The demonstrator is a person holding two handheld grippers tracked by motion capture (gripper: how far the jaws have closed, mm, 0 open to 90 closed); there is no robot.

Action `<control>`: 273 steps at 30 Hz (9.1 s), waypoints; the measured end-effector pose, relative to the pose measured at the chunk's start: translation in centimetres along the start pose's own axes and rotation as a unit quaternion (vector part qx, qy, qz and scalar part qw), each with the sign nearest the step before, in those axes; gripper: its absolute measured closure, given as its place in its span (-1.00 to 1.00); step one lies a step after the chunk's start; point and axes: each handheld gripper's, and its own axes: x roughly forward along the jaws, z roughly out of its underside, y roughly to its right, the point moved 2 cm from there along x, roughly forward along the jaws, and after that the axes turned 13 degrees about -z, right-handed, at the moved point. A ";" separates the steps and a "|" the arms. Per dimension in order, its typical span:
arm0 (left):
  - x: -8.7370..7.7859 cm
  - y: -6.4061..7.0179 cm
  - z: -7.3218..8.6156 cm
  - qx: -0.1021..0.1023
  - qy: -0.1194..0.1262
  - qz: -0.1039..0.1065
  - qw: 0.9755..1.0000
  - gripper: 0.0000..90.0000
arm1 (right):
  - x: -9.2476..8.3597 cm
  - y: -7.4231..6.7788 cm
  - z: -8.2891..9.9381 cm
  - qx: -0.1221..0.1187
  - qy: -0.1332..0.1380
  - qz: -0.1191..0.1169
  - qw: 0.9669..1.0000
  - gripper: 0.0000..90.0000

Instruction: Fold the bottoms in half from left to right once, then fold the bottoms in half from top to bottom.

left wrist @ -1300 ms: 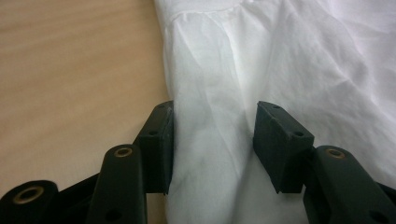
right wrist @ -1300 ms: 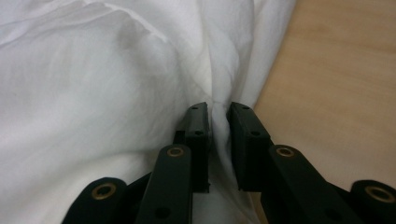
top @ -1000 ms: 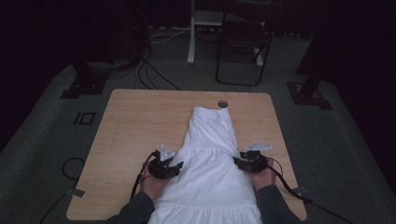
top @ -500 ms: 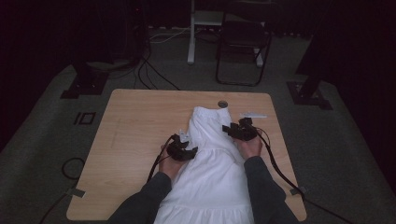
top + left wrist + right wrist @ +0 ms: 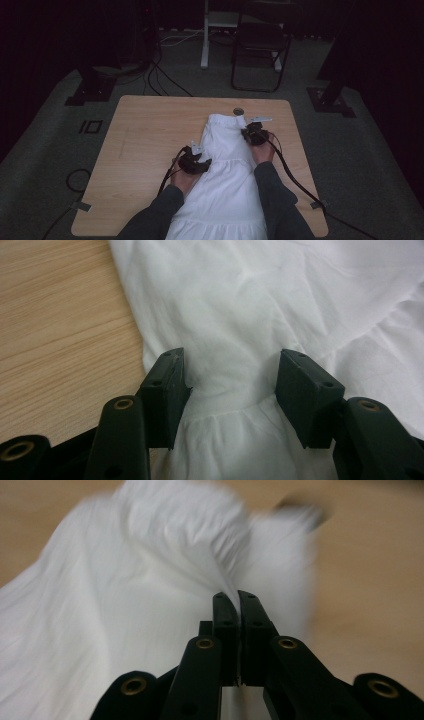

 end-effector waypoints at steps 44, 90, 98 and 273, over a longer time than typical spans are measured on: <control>-6.8 3.4 5.6 0.017 0.003 0.015 1.000 0.01 | -3.8 -1.9 5.3 -0.002 -0.019 -0.043 0.999 -0.28; -7.5 1.2 1.9 -0.011 0.026 0.037 0.999 0.01 | 0.8 -1.0 4.4 0.016 -0.045 -0.076 0.996 0.74; -3.5 -1.2 -4.1 -0.023 0.035 0.028 0.999 -0.14 | 0.8 -1.0 4.4 0.022 -0.048 -0.084 0.995 0.81; -10.6 -0.6 2.5 0.051 -0.025 0.102 0.993 0.89 | -9.8 -10.7 8.1 -0.098 -0.032 -0.164 0.981 0.86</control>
